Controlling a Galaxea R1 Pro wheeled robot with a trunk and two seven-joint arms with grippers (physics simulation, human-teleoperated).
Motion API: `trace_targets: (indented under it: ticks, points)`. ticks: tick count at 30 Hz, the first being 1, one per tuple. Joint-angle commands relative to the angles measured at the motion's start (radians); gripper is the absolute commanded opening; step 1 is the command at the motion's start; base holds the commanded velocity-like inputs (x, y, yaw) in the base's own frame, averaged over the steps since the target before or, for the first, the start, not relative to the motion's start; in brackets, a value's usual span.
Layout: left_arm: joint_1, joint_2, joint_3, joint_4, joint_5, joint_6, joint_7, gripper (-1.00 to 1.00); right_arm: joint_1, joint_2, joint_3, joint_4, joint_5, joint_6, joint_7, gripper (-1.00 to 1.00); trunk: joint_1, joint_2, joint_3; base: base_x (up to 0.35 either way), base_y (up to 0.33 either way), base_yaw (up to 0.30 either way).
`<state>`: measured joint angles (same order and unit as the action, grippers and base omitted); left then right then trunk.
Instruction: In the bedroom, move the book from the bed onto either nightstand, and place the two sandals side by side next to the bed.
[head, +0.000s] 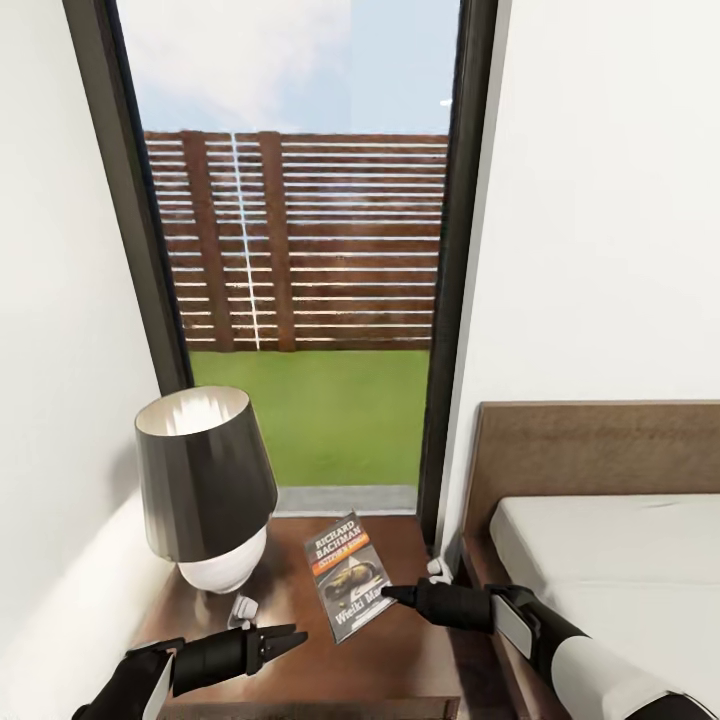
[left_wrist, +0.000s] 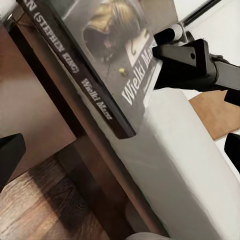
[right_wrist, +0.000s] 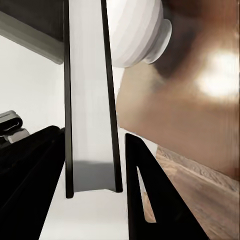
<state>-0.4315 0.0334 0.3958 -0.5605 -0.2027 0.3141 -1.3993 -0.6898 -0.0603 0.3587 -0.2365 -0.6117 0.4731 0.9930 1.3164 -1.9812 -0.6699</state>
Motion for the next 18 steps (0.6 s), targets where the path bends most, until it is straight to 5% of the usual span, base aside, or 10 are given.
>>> trace_targets:
  ticks: [1, 10, 18]
  points:
    - [-0.001, -0.001, 0.007, -0.001, -0.01, 0.01, -0.007, 1.0, -0.001, 0.0, 0.003, -0.001, -0.013, 0.01, -0.006, -1.0, 0.004, -0.008, -0.004, 0.0, 0.0, 0.0]
    - [-0.001, -0.001, 0.008, -0.001, -0.01, 0.011, -0.007, 1.0, -0.001, 0.002, -0.024, -0.002, -0.014, 0.011, -0.118, -1.0, 0.038, -0.071, -0.032, 0.0, 0.0, 0.0]
    - [-0.001, -0.001, 0.006, -0.001, -0.01, 0.011, -0.007, 1.0, -0.001, 0.003, -0.064, -0.003, -0.014, 0.012, -0.134, -1.0, 0.069, -0.127, -0.058, 0.0, 0.0, 0.0]
